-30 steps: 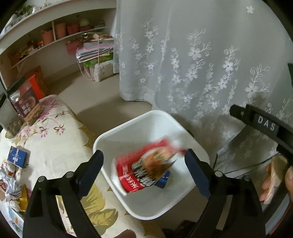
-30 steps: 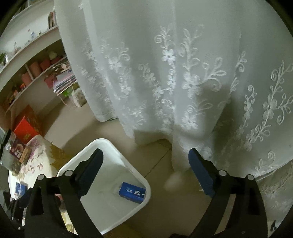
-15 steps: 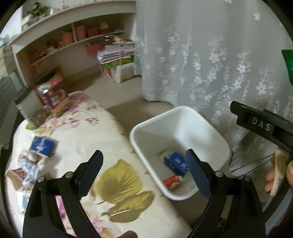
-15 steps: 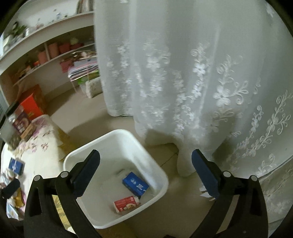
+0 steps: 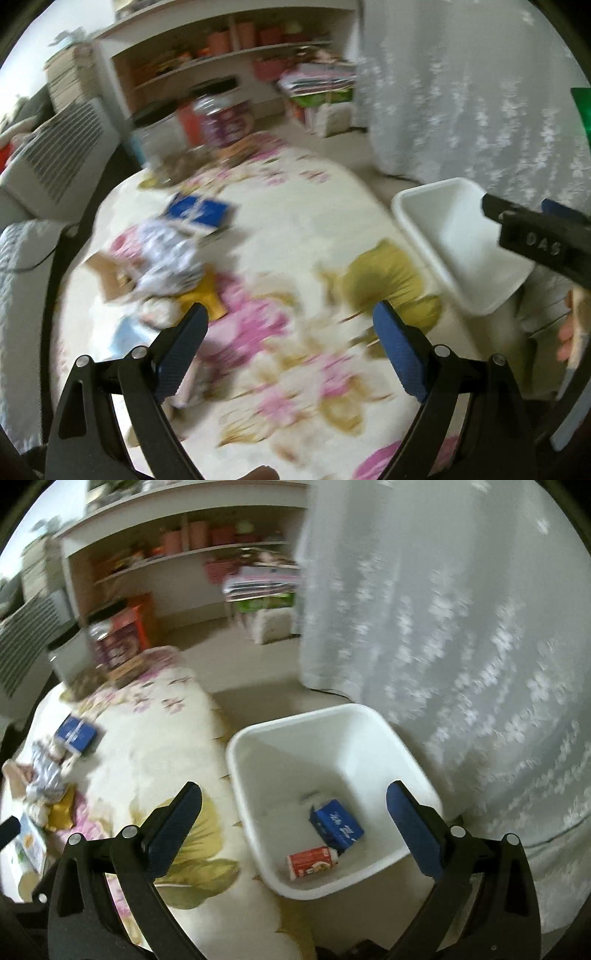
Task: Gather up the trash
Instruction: 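Grasp the white paper cup with the left gripper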
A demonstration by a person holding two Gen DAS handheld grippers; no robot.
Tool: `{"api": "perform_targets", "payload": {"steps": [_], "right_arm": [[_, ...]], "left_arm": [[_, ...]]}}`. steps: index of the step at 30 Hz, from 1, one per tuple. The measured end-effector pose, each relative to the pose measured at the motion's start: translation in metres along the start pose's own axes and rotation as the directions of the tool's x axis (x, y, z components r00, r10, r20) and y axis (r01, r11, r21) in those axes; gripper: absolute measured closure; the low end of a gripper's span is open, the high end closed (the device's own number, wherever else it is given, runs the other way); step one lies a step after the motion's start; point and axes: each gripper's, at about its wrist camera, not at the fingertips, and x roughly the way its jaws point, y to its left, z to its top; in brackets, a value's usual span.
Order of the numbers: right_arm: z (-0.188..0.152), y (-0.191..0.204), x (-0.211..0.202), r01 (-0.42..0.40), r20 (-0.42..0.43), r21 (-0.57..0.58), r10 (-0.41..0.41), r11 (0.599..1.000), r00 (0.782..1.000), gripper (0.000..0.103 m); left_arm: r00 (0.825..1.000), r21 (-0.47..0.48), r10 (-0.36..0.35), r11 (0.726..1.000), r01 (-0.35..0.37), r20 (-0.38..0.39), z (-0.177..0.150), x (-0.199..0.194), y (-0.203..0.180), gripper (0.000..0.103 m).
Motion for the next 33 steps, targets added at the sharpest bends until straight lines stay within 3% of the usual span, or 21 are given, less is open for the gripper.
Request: {"api": "perform_targets", "payload": {"steps": [8, 16, 22, 27, 30, 33], "right_arm": [[-0.006, 0.064, -0.001, -0.096, -0.035, -0.111, 0.093, 0.989, 0.995, 0.007], [-0.017, 0.129, -0.003, -0.193, -0.065, -0.228, 0.182, 0.954, 0.981, 0.007], [-0.03, 0.169, -0.001, -0.244, -0.108, -0.325, 0.221, 0.914, 0.969, 0.007], [-0.035, 0.169, 0.005, -0.247, -0.142, -0.341, 0.21, 0.907, 0.967, 0.007], [-0.035, 0.168, 0.013, -0.287, -0.189, -0.313, 0.236, 0.906, 0.953, 0.007], [-0.038, 0.174, 0.015, -0.329, -0.216, -0.316, 0.27, 0.89, 0.938, 0.007]], "left_arm": [[0.99, -0.111, 0.103, 0.987, -0.113, -0.096, -0.035, 0.001, 0.072, 0.015], [0.974, -0.269, 0.144, 0.945, -0.188, -0.178, -0.056, 0.005, 0.137, 0.015], [0.959, -0.452, 0.073, 0.871, -0.194, -0.272, -0.067, 0.025, 0.178, 0.015], [0.943, -0.57, -0.074, 0.811, -0.132, -0.324, -0.076, 0.047, 0.193, 0.015], [0.935, -0.578, -0.11, 0.808, -0.114, -0.338, -0.079, 0.055, 0.191, 0.016], [0.943, -0.526, -0.099, 0.846, -0.088, -0.318, -0.077, 0.05, 0.188, 0.03]]}}
